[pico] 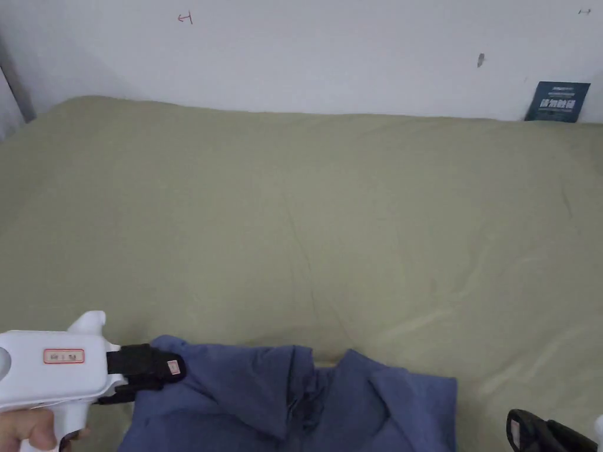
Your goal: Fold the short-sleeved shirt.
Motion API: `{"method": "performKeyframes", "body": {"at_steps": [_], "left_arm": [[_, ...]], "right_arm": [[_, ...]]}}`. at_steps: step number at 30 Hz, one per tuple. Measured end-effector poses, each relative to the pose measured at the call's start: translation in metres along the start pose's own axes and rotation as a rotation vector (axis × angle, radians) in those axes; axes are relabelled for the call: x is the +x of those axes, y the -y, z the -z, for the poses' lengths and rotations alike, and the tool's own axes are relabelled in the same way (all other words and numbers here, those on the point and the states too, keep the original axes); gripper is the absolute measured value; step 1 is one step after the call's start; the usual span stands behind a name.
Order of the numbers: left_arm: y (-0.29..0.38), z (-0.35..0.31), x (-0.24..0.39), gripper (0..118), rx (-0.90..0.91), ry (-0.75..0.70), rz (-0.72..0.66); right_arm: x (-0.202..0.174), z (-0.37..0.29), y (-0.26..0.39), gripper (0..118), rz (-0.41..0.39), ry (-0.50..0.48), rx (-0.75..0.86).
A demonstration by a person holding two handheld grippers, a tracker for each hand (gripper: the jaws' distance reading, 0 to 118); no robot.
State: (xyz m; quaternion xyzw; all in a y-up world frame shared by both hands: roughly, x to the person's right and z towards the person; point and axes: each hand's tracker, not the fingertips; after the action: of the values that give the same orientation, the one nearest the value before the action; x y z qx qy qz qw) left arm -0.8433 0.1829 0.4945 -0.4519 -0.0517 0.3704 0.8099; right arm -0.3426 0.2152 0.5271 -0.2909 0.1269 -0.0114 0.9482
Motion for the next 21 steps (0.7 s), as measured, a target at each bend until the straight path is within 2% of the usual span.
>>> {"method": "performKeyframes", "body": {"at_steps": [4,7,12,21], "left_arm": [[-0.012,-0.053,0.001,15,0.100,-0.201,0.036],[-0.007,-0.060,0.036,15,0.080,-0.368,0.176],[0.000,-0.031,0.101,15,0.040,-0.359,0.293],[0.039,0.076,0.195,15,-0.111,-0.353,0.451]], "right_arm": [[-0.004,0.003,-0.001,3,-0.013,-0.031,0.008],[-0.006,0.003,0.001,3,-0.015,-0.048,0.011],[-0.003,-0.004,0.005,3,0.002,-0.056,0.021],[0.017,-0.017,0.006,3,0.051,-0.024,0.046]]}}
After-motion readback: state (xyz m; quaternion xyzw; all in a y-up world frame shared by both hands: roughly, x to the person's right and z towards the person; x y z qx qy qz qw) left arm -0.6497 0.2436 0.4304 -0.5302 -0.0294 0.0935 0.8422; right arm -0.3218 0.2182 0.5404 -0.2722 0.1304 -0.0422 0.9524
